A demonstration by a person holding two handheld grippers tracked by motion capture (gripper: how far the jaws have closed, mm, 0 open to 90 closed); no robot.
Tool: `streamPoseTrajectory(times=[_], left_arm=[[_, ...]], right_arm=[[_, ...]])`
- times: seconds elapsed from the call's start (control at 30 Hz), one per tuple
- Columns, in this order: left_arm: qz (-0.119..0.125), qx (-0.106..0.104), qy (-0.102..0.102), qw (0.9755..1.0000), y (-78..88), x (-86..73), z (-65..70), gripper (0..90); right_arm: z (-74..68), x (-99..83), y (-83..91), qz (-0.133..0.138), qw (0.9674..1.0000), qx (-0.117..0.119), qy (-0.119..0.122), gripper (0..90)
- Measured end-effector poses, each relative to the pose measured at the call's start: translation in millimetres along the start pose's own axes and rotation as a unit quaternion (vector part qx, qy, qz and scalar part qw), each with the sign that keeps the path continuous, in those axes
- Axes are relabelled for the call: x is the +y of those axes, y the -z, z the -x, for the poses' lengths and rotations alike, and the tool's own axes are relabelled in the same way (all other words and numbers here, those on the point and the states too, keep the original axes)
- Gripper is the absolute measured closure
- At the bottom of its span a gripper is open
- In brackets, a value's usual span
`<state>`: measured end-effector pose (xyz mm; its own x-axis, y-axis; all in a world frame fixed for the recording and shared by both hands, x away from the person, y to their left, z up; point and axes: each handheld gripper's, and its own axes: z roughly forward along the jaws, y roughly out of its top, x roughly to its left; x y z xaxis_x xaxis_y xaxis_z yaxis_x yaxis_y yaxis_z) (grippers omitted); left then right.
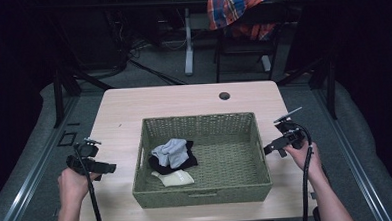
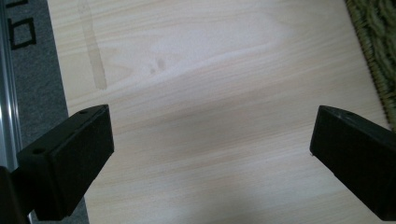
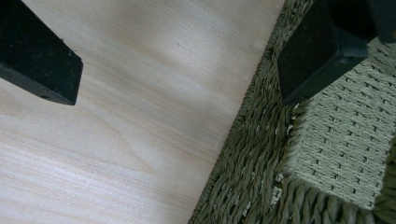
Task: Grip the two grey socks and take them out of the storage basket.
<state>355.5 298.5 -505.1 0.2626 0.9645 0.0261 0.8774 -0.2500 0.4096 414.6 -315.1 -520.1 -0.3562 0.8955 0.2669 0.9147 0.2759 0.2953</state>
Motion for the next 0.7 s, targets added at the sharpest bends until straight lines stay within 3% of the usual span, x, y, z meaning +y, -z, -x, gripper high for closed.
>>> streamPoseTrajectory(times=[0.47, 0.7], left_arm=[[0.03, -0.007, -0.018, 0.9994, 36.1, 17.4, 18.5, 0.0], [0.034, -0.014, -0.044, 0.9984, 53.5, 31.4, 38.3, 0.0]], right_arm=[[2.5, 0.6, 1.5, -0.012, 0.9999, 0.004, 0.01, 1.1], [1.7, -0.8, 0.0, 0.001, 1.0, 0.001, -0.004, 1.5]])
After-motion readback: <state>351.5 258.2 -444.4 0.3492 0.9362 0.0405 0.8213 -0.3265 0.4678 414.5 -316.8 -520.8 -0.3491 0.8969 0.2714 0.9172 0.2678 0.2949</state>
